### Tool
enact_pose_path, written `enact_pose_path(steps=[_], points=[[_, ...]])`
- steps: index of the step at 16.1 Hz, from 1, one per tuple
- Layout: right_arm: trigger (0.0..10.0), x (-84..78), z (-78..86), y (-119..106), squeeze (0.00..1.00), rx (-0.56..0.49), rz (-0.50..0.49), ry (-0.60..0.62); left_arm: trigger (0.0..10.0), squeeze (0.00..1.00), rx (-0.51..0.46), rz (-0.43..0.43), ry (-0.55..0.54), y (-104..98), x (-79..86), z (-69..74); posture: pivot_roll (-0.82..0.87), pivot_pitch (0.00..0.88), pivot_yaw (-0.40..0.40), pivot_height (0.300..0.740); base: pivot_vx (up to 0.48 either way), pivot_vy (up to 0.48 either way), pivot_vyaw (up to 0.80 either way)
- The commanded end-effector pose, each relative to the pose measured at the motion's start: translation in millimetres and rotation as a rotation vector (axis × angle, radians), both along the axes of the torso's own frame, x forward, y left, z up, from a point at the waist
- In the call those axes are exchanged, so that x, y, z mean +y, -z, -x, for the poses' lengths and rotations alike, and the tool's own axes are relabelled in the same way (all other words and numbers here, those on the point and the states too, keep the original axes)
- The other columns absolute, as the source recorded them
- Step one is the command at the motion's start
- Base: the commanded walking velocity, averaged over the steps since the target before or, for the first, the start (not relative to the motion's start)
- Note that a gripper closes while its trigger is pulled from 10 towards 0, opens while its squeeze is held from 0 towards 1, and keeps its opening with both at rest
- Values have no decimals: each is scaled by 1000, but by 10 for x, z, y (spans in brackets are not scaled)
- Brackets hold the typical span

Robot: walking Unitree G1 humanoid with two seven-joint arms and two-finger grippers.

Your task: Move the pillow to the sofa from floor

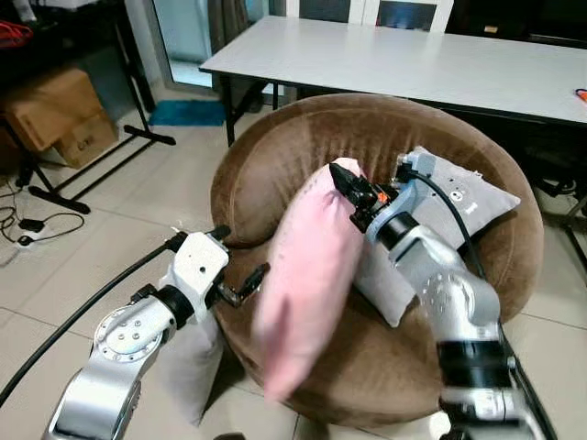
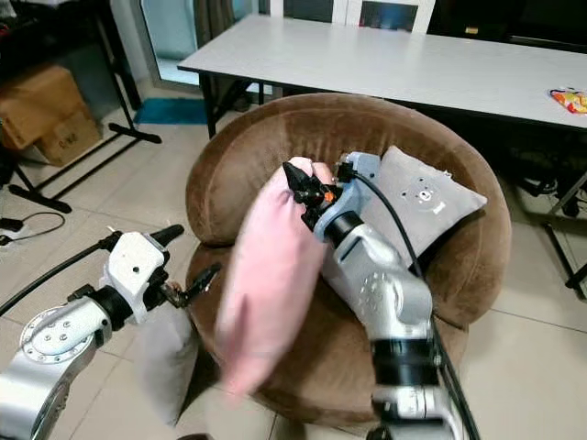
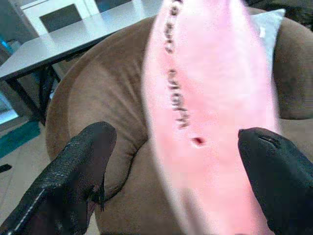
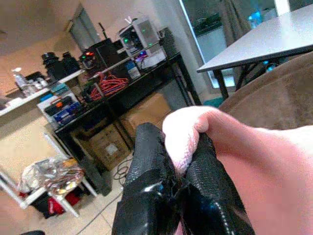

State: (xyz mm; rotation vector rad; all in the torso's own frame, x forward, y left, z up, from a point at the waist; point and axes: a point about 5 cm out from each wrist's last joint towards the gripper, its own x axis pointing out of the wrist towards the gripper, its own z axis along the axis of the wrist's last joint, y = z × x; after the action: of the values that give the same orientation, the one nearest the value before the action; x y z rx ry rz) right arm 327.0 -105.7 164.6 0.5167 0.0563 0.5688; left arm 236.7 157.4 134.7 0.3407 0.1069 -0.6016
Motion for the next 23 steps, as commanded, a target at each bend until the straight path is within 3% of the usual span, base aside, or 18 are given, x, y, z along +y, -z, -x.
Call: enact_pose_path(steps=[1,4,6,8,9,10,11,12,14,15,16,18,19,23], points=[[10000,-35,-86,-200,0,-96,-53,-3,10000,0,-1,-9,24,-35,-5,12,27,0,24,740,0,0,0],[10000,-156,-245,-133,0,-85,-162,27,10000,0,1,-18,45,-48,-4,1,31,0,29,740,0,0,0],[10000,-285,-311,94,0,-42,-115,80,10000,0,3,-26,59,-54,-1,2,38,0,34,740,0,0,0],[10000,-537,-302,658,0,156,159,198,10000,0,11,-30,65,-64,25,-11,45,0,38,740,0,0,0],[10000,-678,-217,941,0,286,315,269,10000,0,34,-32,74,-45,36,-6,48,0,37,740,0,0,0],[10000,-735,-178,1029,0,329,377,298,10000,0,44,-33,78,-34,39,-1,48,0,37,740,0,0,0],[10000,-969,-75,1183,0,415,490,417,10000,0,77,-44,99,5,63,34,71,0,29,740,0,0,0],[10000,-1113,-42,1207,0,439,508,491,10000,0,104,-33,122,18,80,71,70,0,30,740,0,0,0],[10000,-1174,-88,1129,0,410,477,501,10000,0,171,44,190,21,60,145,59,0,35,740,0,0,0],[10000,-1207,-141,1049,745,379,467,512,10000,0,254,119,259,46,14,198,50,0,42,740,0,0,0],[10000,-1230,-179,991,1000,360,468,526,10000,0,317,153,299,81,-13,218,47,0,45,740,0,0,0],[10000,-1273,-212,928,1000,337,474,561,10000,0,350,139,323,115,-16,210,42,0,48,740,0,0,0],[10000,-1301,-243,853,1000,305,382,585,10000,0,339,118,323,117,-8,191,42,0,48,740,0,0,0],[10000,-1514,-249,671,1000,181,385,647,10000,0,201,80,223,31,21,104,31,0,45,740,0,0,0]])
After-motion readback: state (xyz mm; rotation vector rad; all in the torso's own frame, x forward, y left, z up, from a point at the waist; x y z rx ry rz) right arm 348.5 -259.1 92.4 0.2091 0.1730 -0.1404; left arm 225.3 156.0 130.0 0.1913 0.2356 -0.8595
